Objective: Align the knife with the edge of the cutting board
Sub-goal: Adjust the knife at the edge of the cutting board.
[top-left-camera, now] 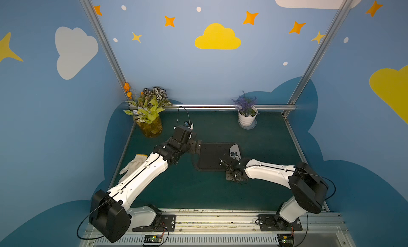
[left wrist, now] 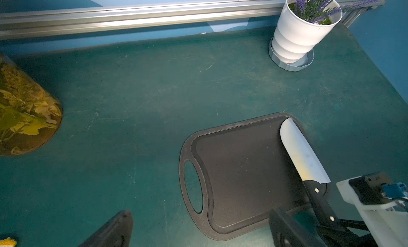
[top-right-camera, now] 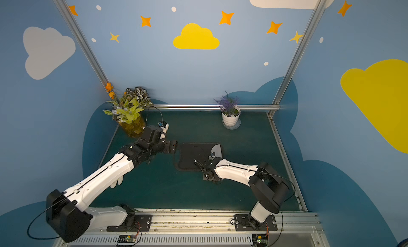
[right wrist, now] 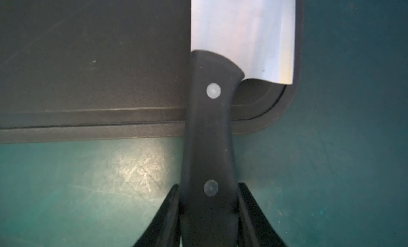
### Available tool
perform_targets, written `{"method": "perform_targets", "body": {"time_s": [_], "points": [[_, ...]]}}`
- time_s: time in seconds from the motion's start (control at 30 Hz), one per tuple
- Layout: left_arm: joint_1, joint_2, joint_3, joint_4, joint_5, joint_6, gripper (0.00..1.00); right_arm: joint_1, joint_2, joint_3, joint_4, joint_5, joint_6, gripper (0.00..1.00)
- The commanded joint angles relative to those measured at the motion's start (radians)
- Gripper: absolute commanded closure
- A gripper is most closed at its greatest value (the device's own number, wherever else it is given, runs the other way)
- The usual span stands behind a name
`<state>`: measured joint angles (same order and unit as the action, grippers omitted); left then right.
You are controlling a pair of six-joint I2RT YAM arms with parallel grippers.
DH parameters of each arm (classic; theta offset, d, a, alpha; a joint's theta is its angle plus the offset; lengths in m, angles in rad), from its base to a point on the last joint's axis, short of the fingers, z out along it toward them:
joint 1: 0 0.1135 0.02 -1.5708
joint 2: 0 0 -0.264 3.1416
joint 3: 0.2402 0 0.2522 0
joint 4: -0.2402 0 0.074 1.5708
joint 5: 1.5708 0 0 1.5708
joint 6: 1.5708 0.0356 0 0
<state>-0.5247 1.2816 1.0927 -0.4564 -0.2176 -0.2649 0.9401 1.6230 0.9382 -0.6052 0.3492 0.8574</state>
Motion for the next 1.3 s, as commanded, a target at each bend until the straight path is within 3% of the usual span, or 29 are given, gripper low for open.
{"method": "perform_targets", "body": {"time_s": [0.0,1.27], "points": [[-0.002,-0.001,0.015,-0.01,-0.005,0.01,0.0,-0.01,0.011,0.0,0.031,0.009,-0.005,1.0],[-0.002,-0.001,0.015,-0.011,-0.012,0.012,0.0,-0.014,0.036,0.003,-0.037,0.066,0.023,1.0]]}}
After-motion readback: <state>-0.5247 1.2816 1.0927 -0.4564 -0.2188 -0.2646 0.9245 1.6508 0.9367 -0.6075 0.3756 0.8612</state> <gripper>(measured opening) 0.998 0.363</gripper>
